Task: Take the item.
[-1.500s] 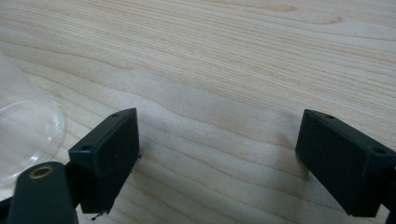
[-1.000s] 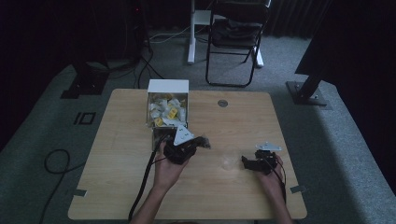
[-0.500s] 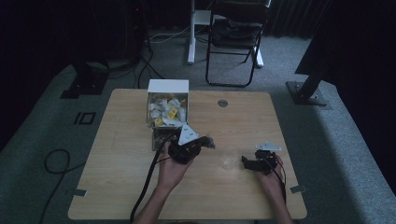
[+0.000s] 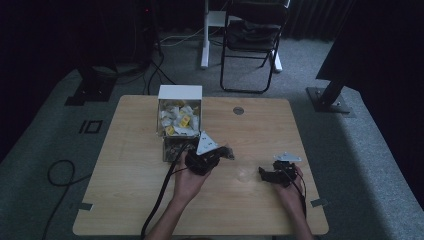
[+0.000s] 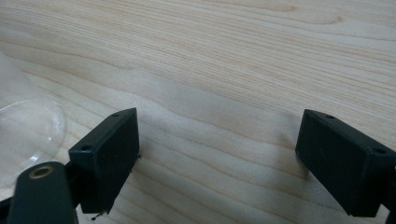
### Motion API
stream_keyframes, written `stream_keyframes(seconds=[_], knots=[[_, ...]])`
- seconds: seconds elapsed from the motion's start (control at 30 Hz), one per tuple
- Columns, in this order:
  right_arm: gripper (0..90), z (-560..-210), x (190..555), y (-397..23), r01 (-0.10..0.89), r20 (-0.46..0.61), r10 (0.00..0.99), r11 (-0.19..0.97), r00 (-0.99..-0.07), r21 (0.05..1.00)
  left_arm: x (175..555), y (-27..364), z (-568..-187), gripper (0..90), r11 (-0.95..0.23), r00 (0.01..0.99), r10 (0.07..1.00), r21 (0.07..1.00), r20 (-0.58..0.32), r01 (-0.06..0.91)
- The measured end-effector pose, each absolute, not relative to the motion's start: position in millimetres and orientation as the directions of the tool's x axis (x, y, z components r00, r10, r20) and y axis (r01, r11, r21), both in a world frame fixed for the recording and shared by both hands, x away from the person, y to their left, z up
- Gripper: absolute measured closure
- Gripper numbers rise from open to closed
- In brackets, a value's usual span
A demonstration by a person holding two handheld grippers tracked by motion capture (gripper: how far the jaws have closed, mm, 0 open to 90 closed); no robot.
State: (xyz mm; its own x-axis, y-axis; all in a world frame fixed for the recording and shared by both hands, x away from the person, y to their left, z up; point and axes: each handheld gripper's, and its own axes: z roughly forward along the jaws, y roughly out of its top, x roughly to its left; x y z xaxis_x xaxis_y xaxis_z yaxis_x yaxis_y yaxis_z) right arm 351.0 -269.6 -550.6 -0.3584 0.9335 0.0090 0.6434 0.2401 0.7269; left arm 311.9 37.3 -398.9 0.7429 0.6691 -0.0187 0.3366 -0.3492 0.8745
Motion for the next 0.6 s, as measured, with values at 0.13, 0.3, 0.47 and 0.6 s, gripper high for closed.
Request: stream_keyframes(seconds=[0.13, 0.3, 0.47, 0.6], knots=[[13.2, -551, 351, -270, 0.643, 0.009, 0.934, 0.240, -0.358, 0.727, 314, 34, -401, 90.0, -0.351, 0.746, 0.666, 0.873, -0.021, 0.337], [13.2, -551, 351, -270, 0.644, 0.008, 0.933, 0.241, -0.359, 0.726, 316, 31, -403, 90.0, -0.350, 0.750, 0.661, 0.873, -0.026, 0.339], [13.2, -550, 351, -270, 0.644, 0.009, 0.933, 0.241, -0.359, 0.726, 317, 25, -406, 90.0, -0.353, 0.755, 0.655, 0.872, -0.028, 0.338], [13.2, -550, 351, -270, 0.644, 0.008, 0.933, 0.241, -0.359, 0.726, 318, 21, -407, 90.0, -0.355, 0.760, 0.650, 0.871, -0.030, 0.338]])
